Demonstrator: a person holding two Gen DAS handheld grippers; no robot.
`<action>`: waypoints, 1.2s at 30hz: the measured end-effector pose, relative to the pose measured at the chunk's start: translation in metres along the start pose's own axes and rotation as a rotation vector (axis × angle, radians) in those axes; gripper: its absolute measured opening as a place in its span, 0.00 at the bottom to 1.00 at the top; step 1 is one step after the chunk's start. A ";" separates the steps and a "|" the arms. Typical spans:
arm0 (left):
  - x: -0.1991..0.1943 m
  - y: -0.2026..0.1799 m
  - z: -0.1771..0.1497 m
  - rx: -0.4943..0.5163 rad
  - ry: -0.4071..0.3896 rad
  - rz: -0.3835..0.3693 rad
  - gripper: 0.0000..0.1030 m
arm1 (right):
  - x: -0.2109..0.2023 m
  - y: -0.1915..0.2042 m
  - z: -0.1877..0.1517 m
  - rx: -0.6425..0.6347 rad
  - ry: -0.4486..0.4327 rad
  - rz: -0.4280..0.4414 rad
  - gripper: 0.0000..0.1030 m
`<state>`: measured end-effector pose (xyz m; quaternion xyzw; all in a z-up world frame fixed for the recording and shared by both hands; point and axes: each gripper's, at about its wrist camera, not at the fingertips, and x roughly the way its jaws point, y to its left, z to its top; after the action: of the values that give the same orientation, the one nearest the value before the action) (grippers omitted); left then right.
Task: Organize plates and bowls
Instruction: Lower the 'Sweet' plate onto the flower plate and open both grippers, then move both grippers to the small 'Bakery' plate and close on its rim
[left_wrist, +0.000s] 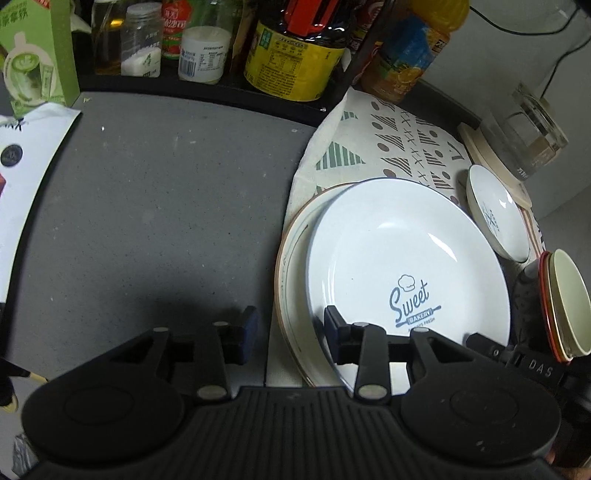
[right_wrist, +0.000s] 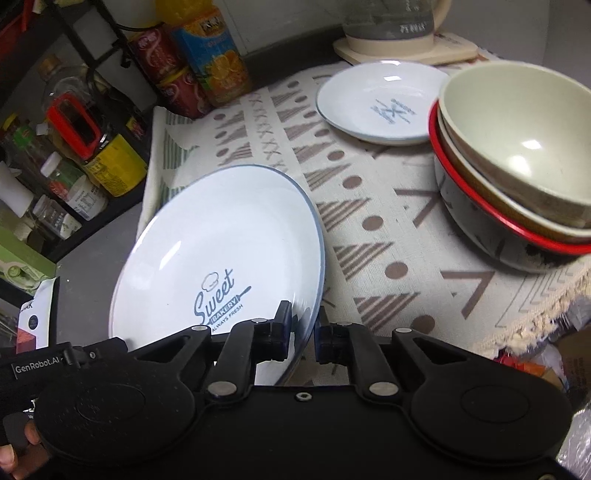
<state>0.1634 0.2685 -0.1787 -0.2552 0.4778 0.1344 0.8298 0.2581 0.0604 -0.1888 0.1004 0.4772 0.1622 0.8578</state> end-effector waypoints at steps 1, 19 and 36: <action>0.000 0.000 0.000 0.003 -0.005 -0.003 0.32 | 0.001 -0.001 -0.001 0.003 0.001 -0.004 0.12; -0.007 -0.004 0.023 0.050 0.003 0.000 0.17 | -0.006 0.005 0.005 -0.017 -0.020 0.007 0.20; -0.010 -0.082 0.074 0.164 -0.071 -0.119 0.76 | -0.053 -0.021 0.078 0.039 -0.212 -0.002 0.72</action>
<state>0.2503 0.2409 -0.1152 -0.2093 0.4414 0.0541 0.8709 0.3021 0.0192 -0.1130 0.1333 0.3867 0.1407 0.9016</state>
